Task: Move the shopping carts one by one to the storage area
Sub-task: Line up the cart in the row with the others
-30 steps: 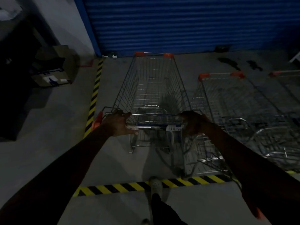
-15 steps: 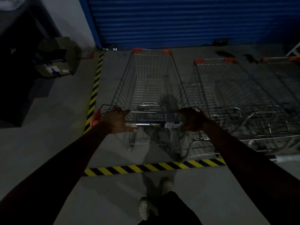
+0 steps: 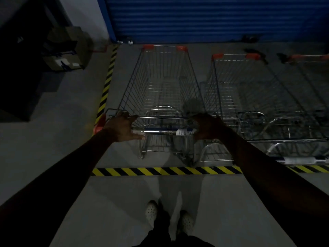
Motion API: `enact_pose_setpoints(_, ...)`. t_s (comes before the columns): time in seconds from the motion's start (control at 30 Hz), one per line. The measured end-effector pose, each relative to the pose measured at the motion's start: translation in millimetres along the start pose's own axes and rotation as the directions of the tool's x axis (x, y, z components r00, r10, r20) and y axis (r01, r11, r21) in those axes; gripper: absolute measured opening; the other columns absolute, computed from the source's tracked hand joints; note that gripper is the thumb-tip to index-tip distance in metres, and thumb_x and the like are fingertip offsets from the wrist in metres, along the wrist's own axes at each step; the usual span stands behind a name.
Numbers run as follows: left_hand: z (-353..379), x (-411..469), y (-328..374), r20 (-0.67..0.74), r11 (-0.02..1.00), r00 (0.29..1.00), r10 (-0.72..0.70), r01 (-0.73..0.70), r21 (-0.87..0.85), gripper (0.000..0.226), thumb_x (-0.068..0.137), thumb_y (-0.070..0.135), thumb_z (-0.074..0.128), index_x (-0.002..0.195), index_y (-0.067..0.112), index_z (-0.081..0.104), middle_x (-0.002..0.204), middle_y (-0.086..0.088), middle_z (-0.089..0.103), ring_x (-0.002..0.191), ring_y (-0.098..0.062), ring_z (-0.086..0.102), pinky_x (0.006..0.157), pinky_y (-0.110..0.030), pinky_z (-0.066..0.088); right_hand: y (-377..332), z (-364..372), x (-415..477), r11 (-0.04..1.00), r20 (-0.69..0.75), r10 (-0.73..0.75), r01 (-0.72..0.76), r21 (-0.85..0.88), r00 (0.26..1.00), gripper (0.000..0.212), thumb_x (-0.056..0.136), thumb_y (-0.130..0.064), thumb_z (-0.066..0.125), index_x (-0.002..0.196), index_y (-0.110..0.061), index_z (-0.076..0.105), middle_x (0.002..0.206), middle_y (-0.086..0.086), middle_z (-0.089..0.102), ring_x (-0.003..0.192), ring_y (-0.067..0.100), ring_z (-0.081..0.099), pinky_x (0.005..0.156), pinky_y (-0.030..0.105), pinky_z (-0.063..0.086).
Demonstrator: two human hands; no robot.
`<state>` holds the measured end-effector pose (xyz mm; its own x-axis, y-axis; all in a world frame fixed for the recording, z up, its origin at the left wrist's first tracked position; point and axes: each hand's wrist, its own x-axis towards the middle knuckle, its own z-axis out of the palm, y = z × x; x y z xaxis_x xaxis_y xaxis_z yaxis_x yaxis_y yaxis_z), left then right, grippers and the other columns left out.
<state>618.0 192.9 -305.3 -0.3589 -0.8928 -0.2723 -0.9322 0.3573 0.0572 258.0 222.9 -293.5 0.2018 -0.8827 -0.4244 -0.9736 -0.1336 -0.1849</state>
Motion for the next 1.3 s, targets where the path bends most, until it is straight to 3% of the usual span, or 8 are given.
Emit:
enact_pose_setpoints(0.23,9,-25,27,-0.018,1.0,1.0,-0.015,0.014,-0.021,0.135,0.044,0.109,0.02,0.151,0.029,0.035,0.14,-0.018,0.052,0.131,-0.035,0.046,0.104,-0.05,0.045,17,12,-22,0.995,-0.026,-0.087,0.088,0.038,0.996,0.104,0.063,-0.063,0.079,0.152,-0.035,0.033,0.154,0.001,0.041,0.144,0.03,0.034,0.114,0.058,0.03)
enact_pose_setpoints(0.4,10,-40,45,0.021,0.996,0.998,-0.065,0.066,-0.055,0.124,0.054,0.1,0.045,0.155,0.031,0.026,0.152,-0.016,0.041,0.142,-0.033,0.034,0.114,-0.05,0.036,23,17,-35,0.998,-0.032,-0.063,0.063,-0.026,0.997,0.101,0.071,-0.057,0.079,0.155,-0.035,0.027,0.162,0.003,0.029,0.149,0.029,0.023,0.117,0.059,0.022)
enact_pose_setpoints(0.53,16,-47,48,0.009,0.994,0.996,-0.085,0.086,-0.072,0.133,0.044,0.109,0.032,0.154,0.034,0.027,0.151,-0.013,0.043,0.141,-0.031,0.037,0.112,-0.05,0.039,25,21,-39,0.996,0.014,-0.089,0.089,-0.025,0.996,0.102,0.073,-0.053,0.078,0.156,-0.031,0.023,0.162,0.007,0.027,0.149,0.032,0.022,0.115,0.061,0.027)
enact_pose_setpoints(0.8,28,-60,48,-0.022,0.997,0.998,-0.062,0.061,-0.041,0.127,0.047,0.108,0.031,0.152,0.036,0.03,0.145,-0.009,0.049,0.136,-0.031,0.042,0.106,-0.052,0.044,21,26,-54,0.994,0.036,-0.09,0.092,-0.061,0.995,0.094,0.084,-0.05,0.071,0.158,-0.026,0.019,0.164,0.007,0.02,0.151,0.031,0.016,0.119,0.059,0.018)
enact_pose_setpoints(0.9,26,-64,46,-0.011,0.997,0.998,-0.065,0.064,-0.044,0.128,0.046,0.108,0.031,0.152,0.036,0.03,0.147,-0.009,0.047,0.138,-0.03,0.041,0.107,-0.05,0.043,15,29,-57,0.996,0.046,-0.066,0.068,-0.054,0.997,0.098,0.081,-0.054,0.073,0.158,-0.03,0.017,0.166,0.005,0.016,0.152,0.029,0.013,0.119,0.062,0.015)
enact_pose_setpoints(1.07,26,-69,38,-0.056,0.999,0.998,-0.021,0.019,-0.031,0.133,0.045,0.109,0.026,0.15,0.028,0.039,0.141,-0.012,0.053,0.133,-0.032,0.047,0.104,-0.05,0.046,4,32,-63,0.998,0.023,-0.06,0.061,-0.034,0.998,0.099,0.077,-0.052,0.077,0.156,-0.03,0.023,0.162,0.005,0.027,0.149,0.03,0.023,0.115,0.061,0.026)
enact_pose_setpoints(1.3,29,-73,27,-0.06,0.999,0.998,-0.02,0.018,-0.043,0.132,0.044,0.109,0.028,0.151,0.031,0.037,0.143,-0.014,0.05,0.135,-0.032,0.045,0.107,-0.051,0.044,-10,33,-67,0.999,0.046,-0.051,0.051,0.019,0.998,0.099,0.075,-0.05,0.08,0.155,-0.034,0.024,0.163,0.007,0.025,0.149,0.03,0.021,0.115,0.063,0.024)
